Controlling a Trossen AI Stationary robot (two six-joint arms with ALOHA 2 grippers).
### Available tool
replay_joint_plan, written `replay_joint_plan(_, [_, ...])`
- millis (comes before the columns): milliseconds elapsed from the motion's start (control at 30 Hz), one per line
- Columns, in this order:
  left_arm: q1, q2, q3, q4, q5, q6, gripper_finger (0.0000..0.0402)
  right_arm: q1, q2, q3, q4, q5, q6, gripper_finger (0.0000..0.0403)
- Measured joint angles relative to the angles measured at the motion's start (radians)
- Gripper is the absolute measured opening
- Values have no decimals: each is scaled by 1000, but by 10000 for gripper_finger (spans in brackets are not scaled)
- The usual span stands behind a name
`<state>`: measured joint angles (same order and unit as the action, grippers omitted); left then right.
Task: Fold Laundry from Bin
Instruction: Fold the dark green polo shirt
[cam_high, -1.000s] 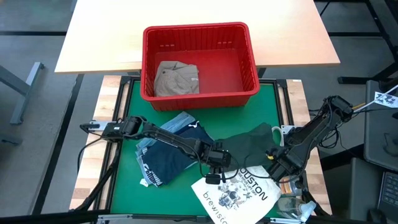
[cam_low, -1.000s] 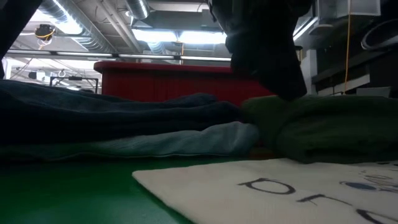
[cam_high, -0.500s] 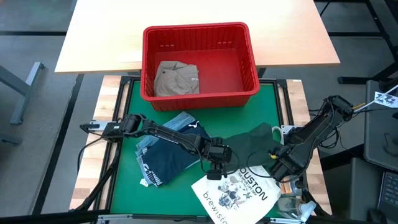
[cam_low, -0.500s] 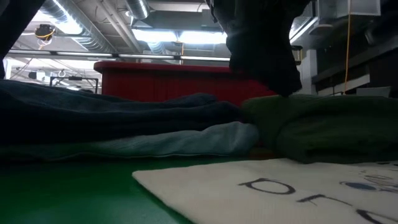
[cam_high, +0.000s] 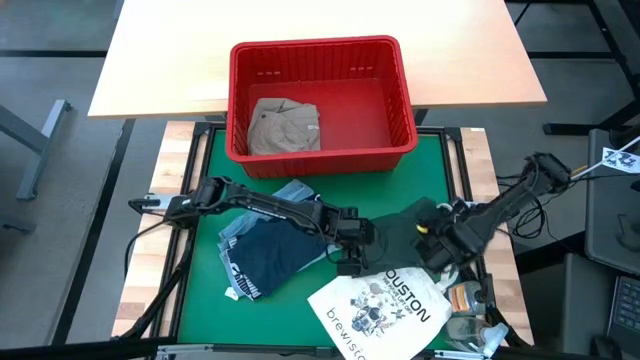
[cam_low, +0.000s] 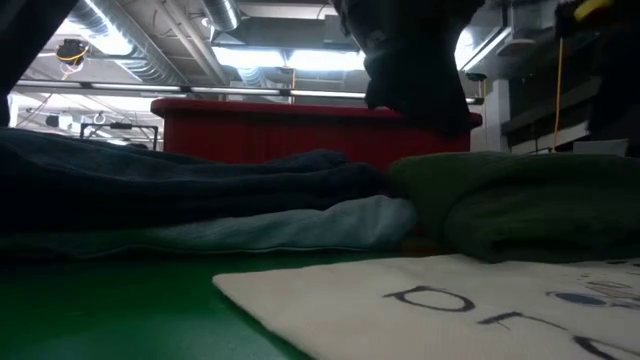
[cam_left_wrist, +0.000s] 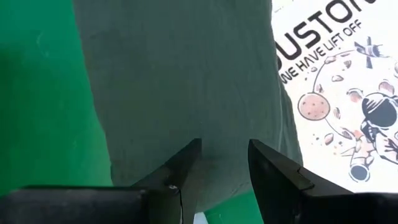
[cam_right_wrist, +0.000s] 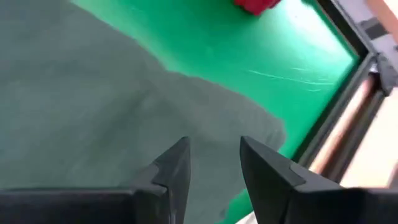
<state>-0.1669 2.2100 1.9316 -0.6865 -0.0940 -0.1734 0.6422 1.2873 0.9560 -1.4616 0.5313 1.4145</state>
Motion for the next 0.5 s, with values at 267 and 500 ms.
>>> replay_joint_plan(267, [-16,26,-1,6,-1,0,125,-226,0,-154,163,-71,-310,138])
replay_joint_plan(500, [-19,73,-1,16,-1,0,125,-406,0,-252,229,-144,-452,138])
